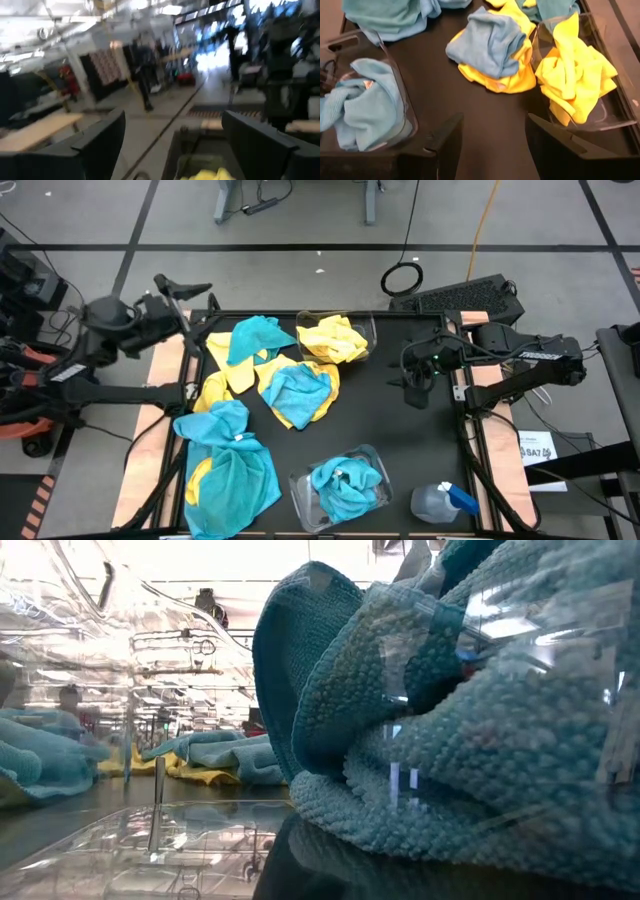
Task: Sort microfiber towel by color & place in baskets
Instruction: Put the blue towel into the bottom transparent bin
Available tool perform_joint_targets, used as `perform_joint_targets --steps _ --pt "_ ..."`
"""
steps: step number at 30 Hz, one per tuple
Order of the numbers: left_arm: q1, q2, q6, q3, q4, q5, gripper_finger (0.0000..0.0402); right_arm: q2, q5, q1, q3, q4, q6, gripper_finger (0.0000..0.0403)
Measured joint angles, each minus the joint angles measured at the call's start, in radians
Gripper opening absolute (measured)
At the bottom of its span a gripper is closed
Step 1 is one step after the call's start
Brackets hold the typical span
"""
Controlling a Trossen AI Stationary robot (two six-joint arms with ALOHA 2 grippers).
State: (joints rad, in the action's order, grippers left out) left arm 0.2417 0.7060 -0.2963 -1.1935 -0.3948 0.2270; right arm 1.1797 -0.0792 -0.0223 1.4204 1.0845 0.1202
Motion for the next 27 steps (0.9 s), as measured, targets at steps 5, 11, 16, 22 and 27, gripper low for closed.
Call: perform_joint_targets --steps 5,11,16,22,27 --pt "0.0 0.027 0.041 -0.102 -0.203 0.052 0.0335 0.0 0.002 0.0 0.0 0.02 0.001 0.0203" --pt "0.0 0.035 0.125 -0.116 -0.419 0.027 0.0335 0.0 0.003 0.0 0.0 0.037 0.007 0.0203" --pt "0.0 0.074 0.214 -0.116 -0.592 -0.04 0.0335 0.0 0.003 0.0 0.0 0.036 0.001 0.0203" --pt "-0.003 0.143 0.264 -0.108 -0.656 -0.192 0.0335 0.0 0.007 0.0 0.0 0.036 0.006 0.0203" --pt "-0.022 0.197 0.258 -0.059 -0.643 -0.198 0.0335 0.0 0.007 0.0 -0.017 0.033 0.013 0.0203"
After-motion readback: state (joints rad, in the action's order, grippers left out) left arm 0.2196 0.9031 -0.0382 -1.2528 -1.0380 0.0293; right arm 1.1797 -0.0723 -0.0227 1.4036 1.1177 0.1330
